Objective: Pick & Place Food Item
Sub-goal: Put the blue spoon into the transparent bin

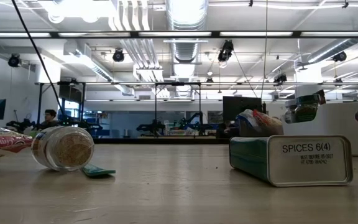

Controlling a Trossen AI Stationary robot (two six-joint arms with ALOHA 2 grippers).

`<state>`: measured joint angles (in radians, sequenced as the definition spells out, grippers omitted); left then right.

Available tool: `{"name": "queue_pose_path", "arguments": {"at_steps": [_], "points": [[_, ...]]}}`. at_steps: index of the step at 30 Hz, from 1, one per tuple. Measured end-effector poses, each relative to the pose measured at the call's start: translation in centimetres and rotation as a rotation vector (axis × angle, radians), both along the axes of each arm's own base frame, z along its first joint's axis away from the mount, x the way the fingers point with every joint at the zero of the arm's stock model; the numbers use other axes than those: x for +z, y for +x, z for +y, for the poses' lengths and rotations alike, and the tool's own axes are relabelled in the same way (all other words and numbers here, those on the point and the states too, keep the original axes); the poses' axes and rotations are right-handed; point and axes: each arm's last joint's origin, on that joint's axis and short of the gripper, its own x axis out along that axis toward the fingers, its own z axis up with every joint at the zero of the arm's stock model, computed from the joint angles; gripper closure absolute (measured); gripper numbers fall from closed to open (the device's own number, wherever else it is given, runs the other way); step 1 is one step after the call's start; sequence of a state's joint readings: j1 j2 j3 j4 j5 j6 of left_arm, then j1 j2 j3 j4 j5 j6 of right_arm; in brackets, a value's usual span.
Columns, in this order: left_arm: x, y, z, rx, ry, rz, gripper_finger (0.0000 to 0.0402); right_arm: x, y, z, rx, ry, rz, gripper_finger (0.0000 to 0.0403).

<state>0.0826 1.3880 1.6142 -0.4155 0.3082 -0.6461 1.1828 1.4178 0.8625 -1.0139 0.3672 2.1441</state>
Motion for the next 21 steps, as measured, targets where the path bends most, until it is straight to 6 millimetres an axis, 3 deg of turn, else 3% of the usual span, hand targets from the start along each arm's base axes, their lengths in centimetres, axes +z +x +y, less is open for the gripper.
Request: {"name": "queue_pose_path", "arguments": {"at_steps": [9,21], "points": [[-0.2,0.0,0.0,0.008,-0.042,0.023,0.0146,-2.0,-0.2,-0.6,0.008,0.004,-0.008,0.0371],[-0.4,0.0,0.0,0.012,-0.061,0.049,0.0146,-2.1,-0.2,-0.2,0.046,0.053,0.020,0.0260]]}}
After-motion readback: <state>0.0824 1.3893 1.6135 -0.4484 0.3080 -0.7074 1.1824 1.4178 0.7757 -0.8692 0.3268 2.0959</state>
